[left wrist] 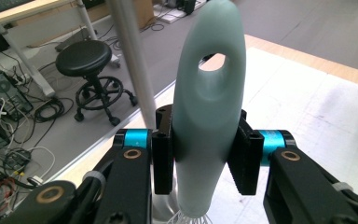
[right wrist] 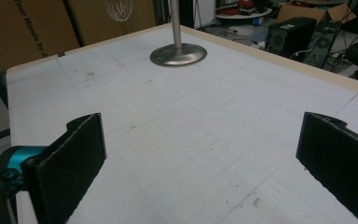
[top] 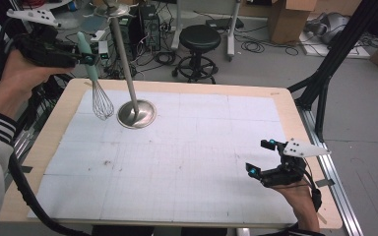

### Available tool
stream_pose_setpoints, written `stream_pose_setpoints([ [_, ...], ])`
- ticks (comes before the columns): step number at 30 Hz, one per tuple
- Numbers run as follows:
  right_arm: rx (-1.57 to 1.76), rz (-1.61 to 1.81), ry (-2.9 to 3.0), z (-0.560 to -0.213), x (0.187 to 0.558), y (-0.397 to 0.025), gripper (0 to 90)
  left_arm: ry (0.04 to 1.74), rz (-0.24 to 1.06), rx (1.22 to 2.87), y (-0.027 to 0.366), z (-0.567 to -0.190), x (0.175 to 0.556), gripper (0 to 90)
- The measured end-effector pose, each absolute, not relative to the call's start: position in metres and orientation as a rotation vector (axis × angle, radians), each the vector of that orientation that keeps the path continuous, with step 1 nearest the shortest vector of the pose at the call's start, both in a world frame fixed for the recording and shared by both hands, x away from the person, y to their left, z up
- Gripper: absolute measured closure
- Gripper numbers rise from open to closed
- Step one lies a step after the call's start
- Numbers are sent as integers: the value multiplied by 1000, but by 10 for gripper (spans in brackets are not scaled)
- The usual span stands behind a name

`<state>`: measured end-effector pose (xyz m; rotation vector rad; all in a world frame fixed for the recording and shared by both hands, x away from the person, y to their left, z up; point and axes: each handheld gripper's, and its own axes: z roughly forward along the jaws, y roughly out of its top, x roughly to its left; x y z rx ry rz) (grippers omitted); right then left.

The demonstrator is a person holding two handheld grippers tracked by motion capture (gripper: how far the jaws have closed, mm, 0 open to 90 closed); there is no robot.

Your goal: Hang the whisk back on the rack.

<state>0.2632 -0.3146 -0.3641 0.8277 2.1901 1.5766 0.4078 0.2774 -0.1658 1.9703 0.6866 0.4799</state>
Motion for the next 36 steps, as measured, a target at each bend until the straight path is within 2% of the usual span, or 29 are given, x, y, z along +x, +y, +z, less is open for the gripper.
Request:
stream_pose_setpoints([
  [15,824,1573,2188,-363,263,-314,1,709,462,1987,291,-154,434,662],
  [36,823,1560,2204,-364,266,-312,1,637,365,2057,305,-144,464,663],
])
